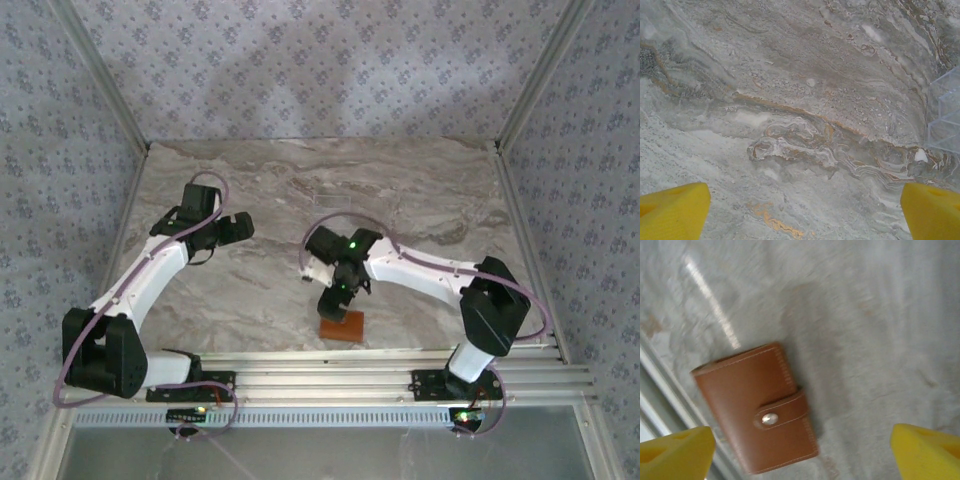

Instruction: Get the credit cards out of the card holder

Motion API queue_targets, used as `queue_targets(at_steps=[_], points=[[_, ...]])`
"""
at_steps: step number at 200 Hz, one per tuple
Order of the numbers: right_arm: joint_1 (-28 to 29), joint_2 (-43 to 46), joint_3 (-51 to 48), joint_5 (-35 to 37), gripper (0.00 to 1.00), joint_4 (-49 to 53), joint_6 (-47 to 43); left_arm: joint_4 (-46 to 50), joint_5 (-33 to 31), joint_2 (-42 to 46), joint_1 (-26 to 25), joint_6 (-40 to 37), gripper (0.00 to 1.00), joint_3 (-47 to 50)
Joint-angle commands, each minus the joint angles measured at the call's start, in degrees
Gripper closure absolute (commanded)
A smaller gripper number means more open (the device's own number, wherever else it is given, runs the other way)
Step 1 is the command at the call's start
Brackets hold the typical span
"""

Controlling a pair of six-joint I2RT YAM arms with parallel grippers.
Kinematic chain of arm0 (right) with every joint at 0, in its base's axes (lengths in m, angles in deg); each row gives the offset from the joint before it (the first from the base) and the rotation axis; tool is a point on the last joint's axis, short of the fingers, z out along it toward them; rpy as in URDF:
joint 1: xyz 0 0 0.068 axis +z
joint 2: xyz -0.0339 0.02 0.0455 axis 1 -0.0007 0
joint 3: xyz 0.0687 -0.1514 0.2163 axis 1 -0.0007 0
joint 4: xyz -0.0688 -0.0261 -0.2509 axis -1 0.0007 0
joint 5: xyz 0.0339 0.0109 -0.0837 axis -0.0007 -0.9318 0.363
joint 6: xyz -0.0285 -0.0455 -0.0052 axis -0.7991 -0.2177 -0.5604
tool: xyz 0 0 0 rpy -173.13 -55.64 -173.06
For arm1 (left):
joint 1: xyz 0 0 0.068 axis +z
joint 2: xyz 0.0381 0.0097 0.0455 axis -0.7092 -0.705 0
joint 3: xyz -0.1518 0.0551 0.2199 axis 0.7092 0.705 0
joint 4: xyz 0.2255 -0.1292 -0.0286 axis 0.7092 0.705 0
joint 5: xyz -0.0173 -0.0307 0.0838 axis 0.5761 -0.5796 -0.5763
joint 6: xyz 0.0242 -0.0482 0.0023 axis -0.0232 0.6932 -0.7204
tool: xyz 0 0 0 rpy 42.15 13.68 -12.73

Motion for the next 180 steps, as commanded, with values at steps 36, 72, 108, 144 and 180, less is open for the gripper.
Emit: queue_targets(at_steps=[36, 72, 108, 144, 180], points=[[5.6, -1.4, -8.4, 0.9, 0.00, -1.5, -3.3, 3.0, -0.4, 0.1, -0.2, -0.5, 0.02, -2.7], [6.4, -2.1, -11.7, 3.2, 0.00, -4.6, -6.0, 2.9, -0.5, 0.5, -0.3, 0.3, 0.02, -2.3], [5.8, -4.6, -11.2, 3.5, 0.00, -4.7, -6.5, 2.7, -0.5, 0.6, -0.4, 0.6, 0.02, -2.1], [4.8, -6.3, -9.9, 1.3, 0.02, -5.4, -6.9, 2.7, -0.6, 0.6, -0.4, 0.8, 0.02, -2.2], [3.3, -6.4, -8.9, -1.9, 0.10, -5.5, -7.2, 2.6, -0.6, 0.5, -0.4, 0.9, 0.01, -2.5]])
